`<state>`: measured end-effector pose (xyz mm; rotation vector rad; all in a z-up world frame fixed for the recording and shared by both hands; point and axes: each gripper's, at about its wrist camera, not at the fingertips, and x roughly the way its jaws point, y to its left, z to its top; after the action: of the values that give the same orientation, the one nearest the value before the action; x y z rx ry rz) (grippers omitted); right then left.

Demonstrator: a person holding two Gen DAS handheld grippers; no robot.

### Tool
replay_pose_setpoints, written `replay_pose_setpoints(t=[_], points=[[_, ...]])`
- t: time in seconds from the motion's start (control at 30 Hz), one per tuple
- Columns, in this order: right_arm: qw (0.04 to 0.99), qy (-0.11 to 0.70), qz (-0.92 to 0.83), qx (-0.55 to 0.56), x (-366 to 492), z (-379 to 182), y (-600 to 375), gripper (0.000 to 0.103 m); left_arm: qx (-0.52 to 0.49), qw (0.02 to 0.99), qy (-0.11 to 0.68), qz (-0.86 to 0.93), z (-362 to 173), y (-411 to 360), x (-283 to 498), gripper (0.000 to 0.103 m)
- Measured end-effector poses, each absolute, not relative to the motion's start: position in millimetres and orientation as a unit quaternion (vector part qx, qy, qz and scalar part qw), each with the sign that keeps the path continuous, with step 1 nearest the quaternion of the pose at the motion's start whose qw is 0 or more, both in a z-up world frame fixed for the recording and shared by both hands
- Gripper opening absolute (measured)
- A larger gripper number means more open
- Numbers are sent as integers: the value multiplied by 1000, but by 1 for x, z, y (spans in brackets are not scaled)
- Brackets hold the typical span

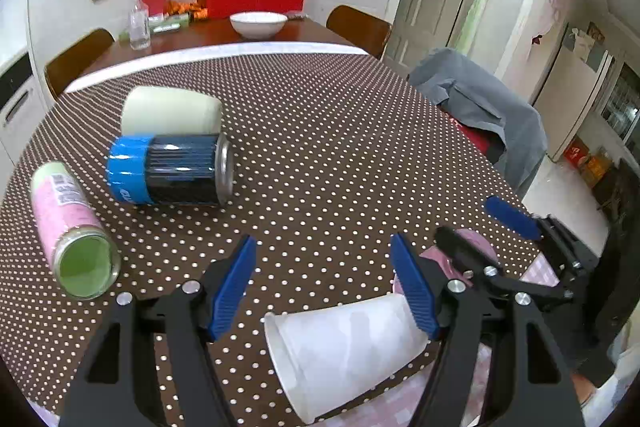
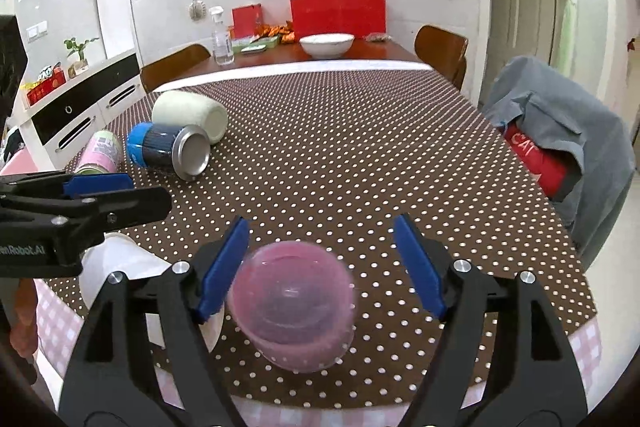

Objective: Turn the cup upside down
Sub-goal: 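Lower the pink cup rim-down onto the tablecloth with the right tool and open, then raise the right tool away from the upside-down pink cup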

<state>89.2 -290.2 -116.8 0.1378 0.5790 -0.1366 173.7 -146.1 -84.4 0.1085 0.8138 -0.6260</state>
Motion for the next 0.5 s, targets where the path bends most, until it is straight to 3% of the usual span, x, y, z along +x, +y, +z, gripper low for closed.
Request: replay_pose_setpoints(t=[0.37,0.5], points=[[964,240,-87,70,45,-97,-285,80,65,898,328,-287,-67,-136,133,69],[967,225,-94,70,29,-89,-280,83,60,906,307,-286,-61,-132,115,76]])
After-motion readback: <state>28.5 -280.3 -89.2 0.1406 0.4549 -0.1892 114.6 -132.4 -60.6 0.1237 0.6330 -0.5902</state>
